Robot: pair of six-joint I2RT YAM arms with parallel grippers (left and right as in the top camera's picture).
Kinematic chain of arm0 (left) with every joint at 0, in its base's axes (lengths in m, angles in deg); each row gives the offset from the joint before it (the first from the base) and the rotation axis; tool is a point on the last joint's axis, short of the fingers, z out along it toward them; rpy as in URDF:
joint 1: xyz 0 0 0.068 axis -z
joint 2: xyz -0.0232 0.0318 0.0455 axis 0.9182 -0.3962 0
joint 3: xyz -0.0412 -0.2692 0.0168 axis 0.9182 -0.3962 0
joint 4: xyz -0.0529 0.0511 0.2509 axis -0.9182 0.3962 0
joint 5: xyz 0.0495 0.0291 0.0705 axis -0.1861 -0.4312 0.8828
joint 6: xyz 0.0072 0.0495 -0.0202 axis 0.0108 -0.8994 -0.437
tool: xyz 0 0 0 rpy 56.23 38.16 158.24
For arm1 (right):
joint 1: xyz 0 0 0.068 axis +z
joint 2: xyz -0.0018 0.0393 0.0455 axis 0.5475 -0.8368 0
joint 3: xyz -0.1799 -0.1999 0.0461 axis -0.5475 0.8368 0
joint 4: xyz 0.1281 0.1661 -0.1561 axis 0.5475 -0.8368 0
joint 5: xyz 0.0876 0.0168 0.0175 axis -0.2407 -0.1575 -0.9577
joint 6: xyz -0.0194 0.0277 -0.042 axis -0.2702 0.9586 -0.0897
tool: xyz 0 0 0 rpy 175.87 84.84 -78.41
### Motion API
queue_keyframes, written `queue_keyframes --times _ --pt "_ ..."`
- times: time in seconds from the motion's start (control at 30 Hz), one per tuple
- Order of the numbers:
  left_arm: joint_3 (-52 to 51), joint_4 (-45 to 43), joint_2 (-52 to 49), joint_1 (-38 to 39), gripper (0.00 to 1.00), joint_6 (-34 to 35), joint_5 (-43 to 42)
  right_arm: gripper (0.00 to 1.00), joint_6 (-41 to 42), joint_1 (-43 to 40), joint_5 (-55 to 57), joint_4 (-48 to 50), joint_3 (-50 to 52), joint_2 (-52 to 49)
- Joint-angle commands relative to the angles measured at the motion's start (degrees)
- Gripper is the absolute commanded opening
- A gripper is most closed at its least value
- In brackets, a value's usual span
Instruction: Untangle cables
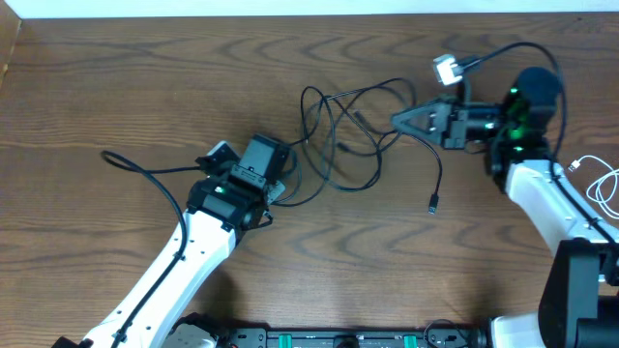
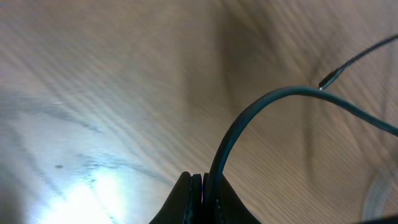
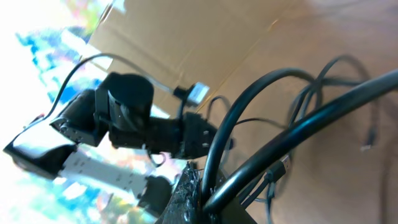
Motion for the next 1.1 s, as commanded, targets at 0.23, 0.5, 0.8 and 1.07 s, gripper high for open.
queue_keyframes --times 0.23,0.5,0.8,1.07 --pt "-0.1 -6.9 2.3 -1.4 0.07 -13.0 -13.2 0.01 -12.2 -8.5 16.7 -15.4 -0.3 1.1" --pt "-0.1 -9.9 5.9 -1.4 0.08 -13.4 -14.2 0.04 -25.1 -6.9 42.2 -38.9 -0.3 1.1" --pt "-0.1 -10.6 6.3 -1.4 0.08 -13.4 -14.2 0.39 -25.0 -6.1 42.1 -40.9 -0.3 1.1" --pt "-0.1 -10.7 6.3 -1.4 0.08 -13.2 -14.2 0.59 -25.1 -3.8 32.3 -42.1 -0.3 1.1"
